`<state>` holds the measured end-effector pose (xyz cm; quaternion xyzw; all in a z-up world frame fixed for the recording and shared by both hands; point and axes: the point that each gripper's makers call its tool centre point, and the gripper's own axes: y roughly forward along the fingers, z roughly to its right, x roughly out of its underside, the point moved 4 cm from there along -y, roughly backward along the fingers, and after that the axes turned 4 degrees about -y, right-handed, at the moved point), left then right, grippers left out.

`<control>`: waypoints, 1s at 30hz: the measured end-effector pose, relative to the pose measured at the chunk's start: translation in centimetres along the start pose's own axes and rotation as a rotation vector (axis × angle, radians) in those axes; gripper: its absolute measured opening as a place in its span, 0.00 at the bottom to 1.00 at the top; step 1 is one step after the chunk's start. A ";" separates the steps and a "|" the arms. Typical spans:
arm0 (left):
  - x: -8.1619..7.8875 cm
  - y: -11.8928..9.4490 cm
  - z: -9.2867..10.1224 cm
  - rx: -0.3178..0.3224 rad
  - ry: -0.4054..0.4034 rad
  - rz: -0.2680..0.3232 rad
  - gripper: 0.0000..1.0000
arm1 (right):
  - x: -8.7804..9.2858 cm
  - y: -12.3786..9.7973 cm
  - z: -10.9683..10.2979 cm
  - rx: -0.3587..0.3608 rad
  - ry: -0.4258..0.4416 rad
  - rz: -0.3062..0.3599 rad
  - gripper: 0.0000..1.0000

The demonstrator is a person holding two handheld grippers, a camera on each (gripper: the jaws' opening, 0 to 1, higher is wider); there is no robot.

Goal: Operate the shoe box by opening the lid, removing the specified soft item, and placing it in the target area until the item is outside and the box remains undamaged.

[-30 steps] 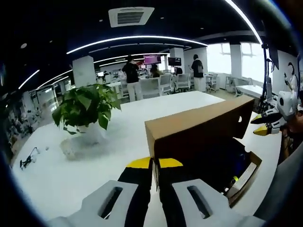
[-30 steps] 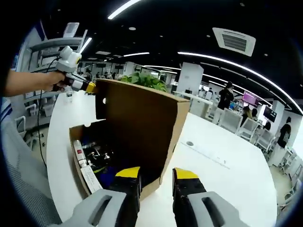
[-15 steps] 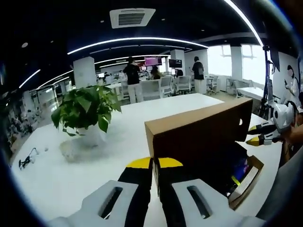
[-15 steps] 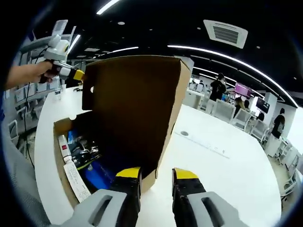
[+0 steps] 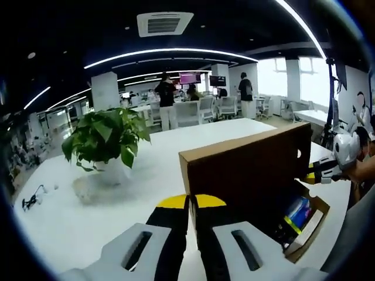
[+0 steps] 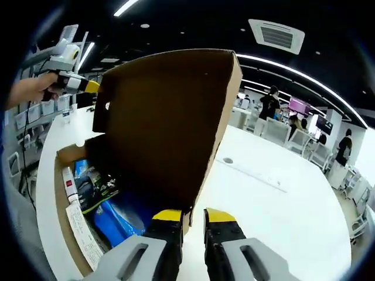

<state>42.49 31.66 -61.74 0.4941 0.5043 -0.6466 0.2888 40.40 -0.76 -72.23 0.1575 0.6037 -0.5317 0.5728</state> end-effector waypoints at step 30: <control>-0.2 1.9 -0.6 0.009 0.019 -0.015 0.02 | 0.1 0.8 0.2 -0.041 0.010 0.001 0.00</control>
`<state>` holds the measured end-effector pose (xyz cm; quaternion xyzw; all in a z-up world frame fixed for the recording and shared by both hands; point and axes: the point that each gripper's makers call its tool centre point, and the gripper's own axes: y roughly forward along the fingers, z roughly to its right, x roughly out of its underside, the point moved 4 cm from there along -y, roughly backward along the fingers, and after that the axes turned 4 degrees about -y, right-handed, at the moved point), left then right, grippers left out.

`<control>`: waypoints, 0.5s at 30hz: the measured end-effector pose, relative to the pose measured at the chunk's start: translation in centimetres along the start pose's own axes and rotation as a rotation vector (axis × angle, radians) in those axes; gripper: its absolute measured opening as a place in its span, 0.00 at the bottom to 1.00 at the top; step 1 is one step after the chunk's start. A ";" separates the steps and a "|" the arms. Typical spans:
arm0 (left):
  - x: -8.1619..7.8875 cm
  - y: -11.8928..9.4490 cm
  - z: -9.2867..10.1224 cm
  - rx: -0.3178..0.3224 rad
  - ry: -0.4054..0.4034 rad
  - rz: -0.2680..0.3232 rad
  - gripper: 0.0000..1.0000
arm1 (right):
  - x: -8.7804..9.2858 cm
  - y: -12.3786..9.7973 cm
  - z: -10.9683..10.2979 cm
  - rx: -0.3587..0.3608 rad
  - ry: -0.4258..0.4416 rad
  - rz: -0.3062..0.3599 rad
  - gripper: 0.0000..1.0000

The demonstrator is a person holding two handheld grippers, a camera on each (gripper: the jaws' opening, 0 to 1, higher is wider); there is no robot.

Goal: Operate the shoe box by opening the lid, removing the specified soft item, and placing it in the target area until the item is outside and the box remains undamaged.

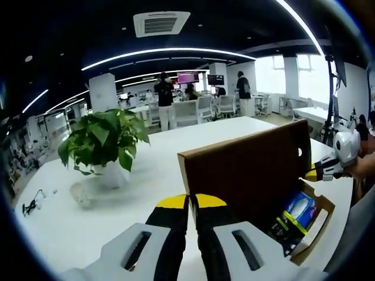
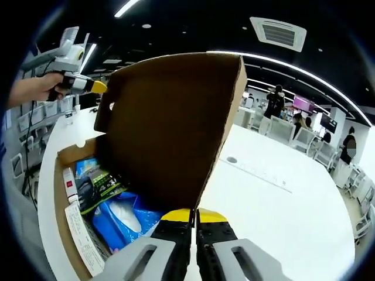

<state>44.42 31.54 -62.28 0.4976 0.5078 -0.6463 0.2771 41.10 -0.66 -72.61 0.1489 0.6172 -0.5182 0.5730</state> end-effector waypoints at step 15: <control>4.1 0.5 0.2 0.020 -0.022 -0.105 0.09 | -0.1 0.1 0.2 -0.006 0.033 -0.005 0.00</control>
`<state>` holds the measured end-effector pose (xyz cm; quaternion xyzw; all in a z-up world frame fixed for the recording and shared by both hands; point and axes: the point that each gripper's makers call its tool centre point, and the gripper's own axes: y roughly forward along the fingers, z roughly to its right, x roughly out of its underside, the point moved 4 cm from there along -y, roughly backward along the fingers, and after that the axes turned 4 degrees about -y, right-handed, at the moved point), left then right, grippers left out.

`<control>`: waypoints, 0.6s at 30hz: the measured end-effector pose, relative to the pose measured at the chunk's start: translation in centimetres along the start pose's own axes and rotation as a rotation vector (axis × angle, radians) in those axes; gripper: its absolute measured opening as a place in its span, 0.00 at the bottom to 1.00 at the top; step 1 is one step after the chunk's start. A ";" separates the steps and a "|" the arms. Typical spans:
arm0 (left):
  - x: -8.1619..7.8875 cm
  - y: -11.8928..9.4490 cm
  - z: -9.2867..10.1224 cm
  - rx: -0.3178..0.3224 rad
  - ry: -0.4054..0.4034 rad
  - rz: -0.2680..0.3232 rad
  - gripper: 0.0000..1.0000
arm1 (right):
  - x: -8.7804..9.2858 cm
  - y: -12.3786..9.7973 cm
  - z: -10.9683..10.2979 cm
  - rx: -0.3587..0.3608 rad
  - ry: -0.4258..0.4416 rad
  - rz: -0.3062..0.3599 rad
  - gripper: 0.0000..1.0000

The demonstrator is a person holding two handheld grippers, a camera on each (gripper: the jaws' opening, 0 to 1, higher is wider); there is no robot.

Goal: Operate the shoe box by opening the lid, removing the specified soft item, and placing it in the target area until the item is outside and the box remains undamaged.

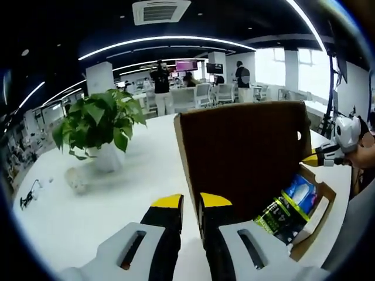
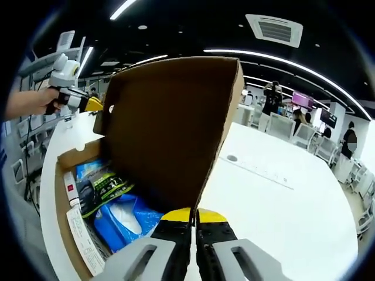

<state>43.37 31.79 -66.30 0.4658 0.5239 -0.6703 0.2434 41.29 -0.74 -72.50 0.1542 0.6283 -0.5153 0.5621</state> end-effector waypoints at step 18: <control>3.0 0.9 0.5 -0.007 -0.059 -0.036 0.01 | -0.1 0.3 0.3 -0.009 0.031 -0.010 0.00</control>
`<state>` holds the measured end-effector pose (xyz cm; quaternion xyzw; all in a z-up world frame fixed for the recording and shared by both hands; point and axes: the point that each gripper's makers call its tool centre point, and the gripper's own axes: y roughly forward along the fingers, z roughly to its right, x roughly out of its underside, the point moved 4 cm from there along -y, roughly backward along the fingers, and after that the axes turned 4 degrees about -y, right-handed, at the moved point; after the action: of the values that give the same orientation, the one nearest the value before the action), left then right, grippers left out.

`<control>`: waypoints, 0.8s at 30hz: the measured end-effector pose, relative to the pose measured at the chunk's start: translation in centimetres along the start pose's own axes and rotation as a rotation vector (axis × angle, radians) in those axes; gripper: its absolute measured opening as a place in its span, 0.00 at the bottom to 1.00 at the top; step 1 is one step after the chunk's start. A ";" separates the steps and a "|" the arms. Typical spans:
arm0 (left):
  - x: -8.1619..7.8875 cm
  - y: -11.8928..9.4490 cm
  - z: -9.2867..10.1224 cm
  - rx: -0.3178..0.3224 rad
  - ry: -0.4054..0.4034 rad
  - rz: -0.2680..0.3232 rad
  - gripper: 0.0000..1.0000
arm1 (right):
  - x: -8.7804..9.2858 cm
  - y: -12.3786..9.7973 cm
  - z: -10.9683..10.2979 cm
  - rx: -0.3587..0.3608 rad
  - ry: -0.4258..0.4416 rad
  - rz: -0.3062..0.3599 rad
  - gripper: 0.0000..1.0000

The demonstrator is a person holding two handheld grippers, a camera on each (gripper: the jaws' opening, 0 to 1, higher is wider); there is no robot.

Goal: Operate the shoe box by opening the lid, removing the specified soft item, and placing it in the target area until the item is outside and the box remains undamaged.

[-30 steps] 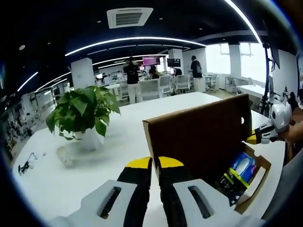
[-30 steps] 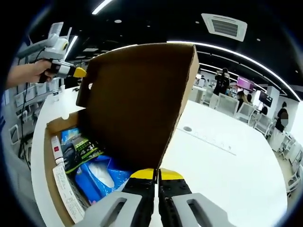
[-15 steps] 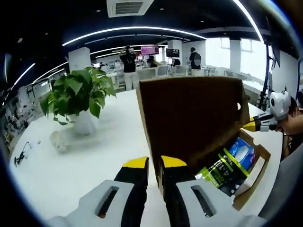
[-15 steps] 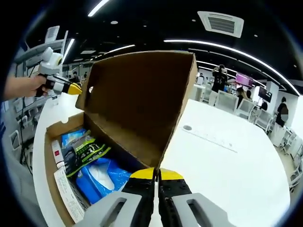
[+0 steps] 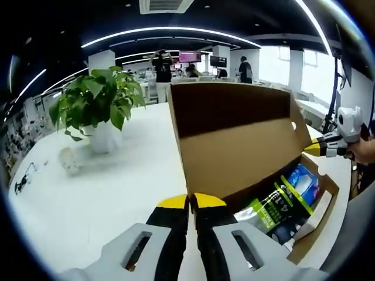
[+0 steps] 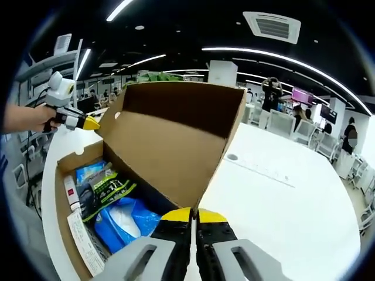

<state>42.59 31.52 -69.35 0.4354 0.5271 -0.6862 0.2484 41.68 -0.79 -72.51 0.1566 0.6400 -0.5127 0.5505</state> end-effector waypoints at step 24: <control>-0.6 2.1 -0.6 -0.047 -0.057 -0.019 0.00 | 0.0 0.5 0.3 0.011 0.078 0.004 0.00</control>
<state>44.81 31.34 -69.93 0.4047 0.5400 -0.6881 0.2668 42.23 -0.84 -72.72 0.1807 0.6580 -0.5085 0.5252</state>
